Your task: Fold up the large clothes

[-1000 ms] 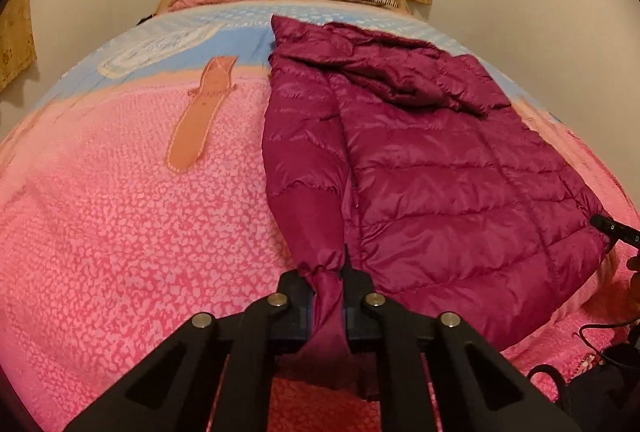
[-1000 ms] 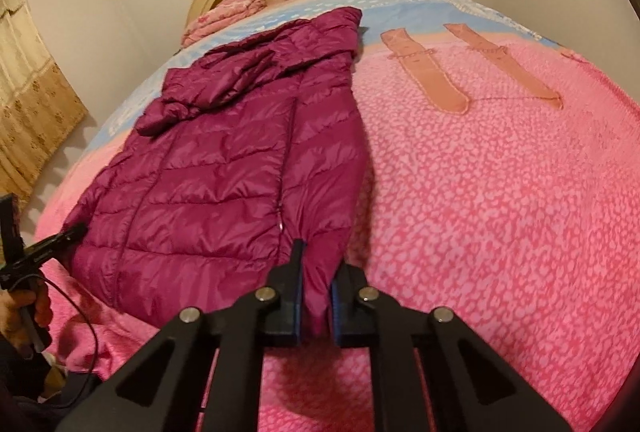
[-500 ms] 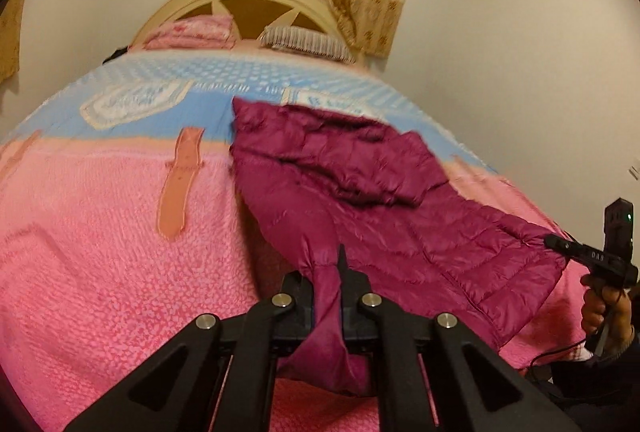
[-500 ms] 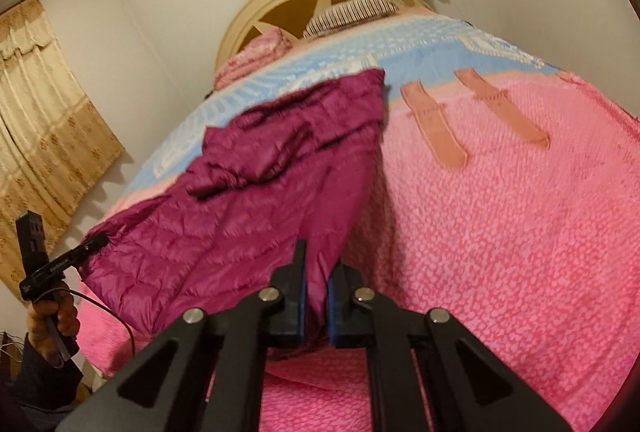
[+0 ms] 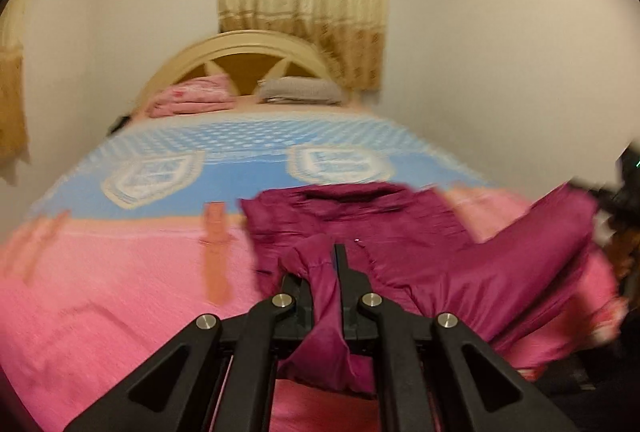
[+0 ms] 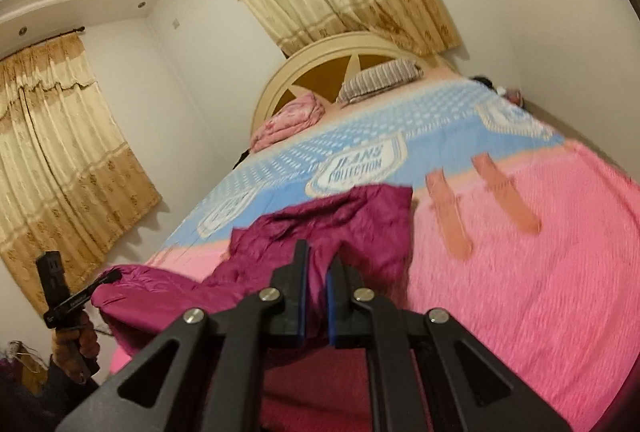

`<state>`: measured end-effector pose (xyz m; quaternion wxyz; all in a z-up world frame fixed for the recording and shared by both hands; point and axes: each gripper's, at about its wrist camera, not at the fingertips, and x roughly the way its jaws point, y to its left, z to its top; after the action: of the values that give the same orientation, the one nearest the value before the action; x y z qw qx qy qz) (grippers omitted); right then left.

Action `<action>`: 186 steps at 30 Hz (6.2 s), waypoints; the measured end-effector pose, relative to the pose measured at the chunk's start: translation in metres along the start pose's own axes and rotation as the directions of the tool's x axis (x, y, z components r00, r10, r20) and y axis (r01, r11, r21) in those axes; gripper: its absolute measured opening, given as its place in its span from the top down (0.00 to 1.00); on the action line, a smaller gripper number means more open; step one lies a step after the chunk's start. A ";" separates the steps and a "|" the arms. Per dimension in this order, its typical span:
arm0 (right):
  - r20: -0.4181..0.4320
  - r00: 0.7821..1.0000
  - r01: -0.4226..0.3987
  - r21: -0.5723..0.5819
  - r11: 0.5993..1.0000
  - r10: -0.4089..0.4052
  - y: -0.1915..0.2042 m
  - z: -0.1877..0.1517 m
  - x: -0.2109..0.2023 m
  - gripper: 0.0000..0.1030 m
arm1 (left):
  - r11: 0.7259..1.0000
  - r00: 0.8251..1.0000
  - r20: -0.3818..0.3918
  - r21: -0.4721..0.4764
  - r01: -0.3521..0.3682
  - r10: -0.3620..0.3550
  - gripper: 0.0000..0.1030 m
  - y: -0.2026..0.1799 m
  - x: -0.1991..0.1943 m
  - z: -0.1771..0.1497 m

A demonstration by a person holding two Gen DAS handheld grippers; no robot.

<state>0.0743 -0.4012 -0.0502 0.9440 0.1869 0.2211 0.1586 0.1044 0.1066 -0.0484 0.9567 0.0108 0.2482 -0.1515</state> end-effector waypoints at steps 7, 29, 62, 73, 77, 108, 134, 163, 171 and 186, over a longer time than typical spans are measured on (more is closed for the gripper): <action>0.005 0.991 0.136 -0.070 0.988 -0.136 -0.005 0.038 0.118 0.92 | 0.997 0.997 -0.027 -0.039 -0.070 0.069 0.94 0.024 0.117 0.025; -0.079 0.957 0.276 -0.049 0.960 -0.279 -0.067 0.061 0.288 0.91 | 0.940 0.949 -0.013 -0.131 -0.315 0.316 0.01 0.031 0.217 0.054; -0.183 0.888 0.359 -0.298 0.885 -0.422 0.015 0.003 0.379 0.52 | 0.862 0.861 -0.062 -0.016 -0.506 0.504 0.01 -0.004 0.306 0.050; -0.204 0.889 0.359 -0.249 0.900 -0.411 0.004 -0.003 0.385 0.52 | 0.860 0.848 -0.175 -0.015 -0.511 0.501 0.01 0.003 0.346 0.029; -0.211 0.888 0.359 -0.239 0.902 -0.409 0.002 -0.004 0.387 0.52 | 0.864 0.848 -0.208 -0.026 -0.503 0.487 0.01 0.009 0.351 0.027; -0.287 0.847 0.383 -0.251 0.889 -0.447 -0.006 -0.009 0.406 0.52 | 0.887 0.839 -0.332 -0.017 -0.461 0.430 0.01 0.017 0.376 0.018; -0.275 0.835 0.412 -0.264 0.872 -0.477 0.016 0.005 0.393 0.51 | 0.877 0.823 -0.339 0.016 -0.479 0.456 0.01 0.014 0.381 0.016; -0.199 0.891 0.297 -0.425 0.855 -0.408 0.079 -0.046 0.326 0.24 | 0.843 0.850 -0.327 -0.216 -0.492 0.413 0.01 0.022 0.206 -0.047; -0.205 0.875 0.308 -0.463 0.831 -0.438 0.076 -0.083 0.321 0.24 | 0.826 0.880 -0.326 -0.341 -0.449 0.344 0.01 0.009 0.191 -0.071; -0.216 0.864 0.313 -0.475 0.822 -0.455 0.074 -0.090 0.330 0.22 | 0.861 0.948 -0.268 -0.427 -0.277 0.172 0.83 -0.005 0.210 -0.063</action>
<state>0.2964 -0.1846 -0.2117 0.9250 -0.1003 0.3648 0.0348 0.2473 0.0480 -0.2038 0.9094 -0.1699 0.3787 0.0266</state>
